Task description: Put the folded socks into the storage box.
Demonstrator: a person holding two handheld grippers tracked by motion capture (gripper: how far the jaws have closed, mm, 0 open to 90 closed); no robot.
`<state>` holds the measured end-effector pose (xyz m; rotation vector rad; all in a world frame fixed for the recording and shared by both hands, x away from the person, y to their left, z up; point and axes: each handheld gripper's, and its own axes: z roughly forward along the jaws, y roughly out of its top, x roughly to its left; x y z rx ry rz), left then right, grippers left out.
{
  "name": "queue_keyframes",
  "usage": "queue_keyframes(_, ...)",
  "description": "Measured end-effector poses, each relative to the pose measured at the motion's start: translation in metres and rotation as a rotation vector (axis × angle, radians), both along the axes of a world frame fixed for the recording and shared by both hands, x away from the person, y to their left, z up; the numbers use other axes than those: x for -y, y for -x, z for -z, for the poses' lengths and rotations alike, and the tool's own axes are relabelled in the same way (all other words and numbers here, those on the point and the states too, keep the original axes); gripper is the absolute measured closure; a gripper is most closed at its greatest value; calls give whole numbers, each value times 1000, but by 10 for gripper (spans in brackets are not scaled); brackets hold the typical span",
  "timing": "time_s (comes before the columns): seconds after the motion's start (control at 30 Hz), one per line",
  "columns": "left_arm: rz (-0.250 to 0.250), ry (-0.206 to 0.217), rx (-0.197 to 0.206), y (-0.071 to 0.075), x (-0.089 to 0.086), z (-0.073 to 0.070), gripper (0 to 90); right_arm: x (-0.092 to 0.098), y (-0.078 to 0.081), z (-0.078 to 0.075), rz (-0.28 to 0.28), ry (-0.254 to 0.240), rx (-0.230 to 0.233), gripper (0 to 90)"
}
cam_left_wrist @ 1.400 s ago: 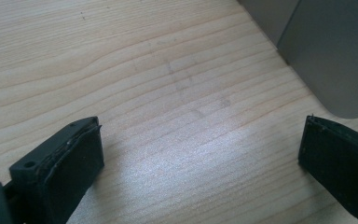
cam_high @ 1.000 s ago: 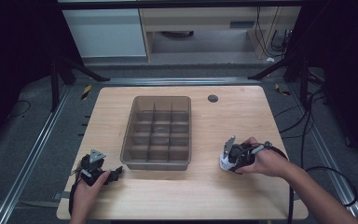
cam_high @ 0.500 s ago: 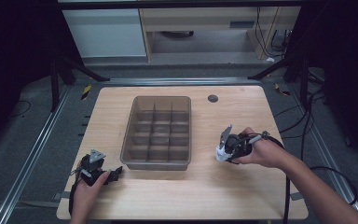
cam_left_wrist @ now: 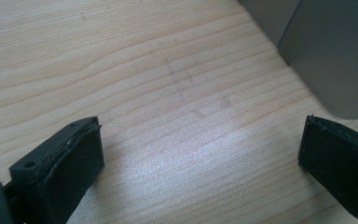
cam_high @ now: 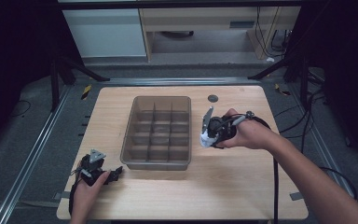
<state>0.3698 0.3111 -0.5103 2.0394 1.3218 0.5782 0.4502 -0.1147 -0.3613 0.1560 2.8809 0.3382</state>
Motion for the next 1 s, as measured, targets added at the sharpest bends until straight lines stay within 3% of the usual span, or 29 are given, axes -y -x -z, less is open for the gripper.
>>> queue_keyframes(0.27, 1, -2, 1, 0, 0, 0, 0, -29, -2, -14, -32, -4, 13, 580)
queue_keyframes(0.47, 1, -1, 0, 0, 0, 0, 0, -54, -4, -16, -61, -4, 19, 580)
queue_keyframes(0.7, 1, -1, 0, 0, 0, 0, 0, -71, -8, -14, -75, -14, 18, 581)
queue_keyframes(1.0, 2, 0, 1, -1, 0, 0, 0, -92, -7, -1, -102, -7, 3, 581)
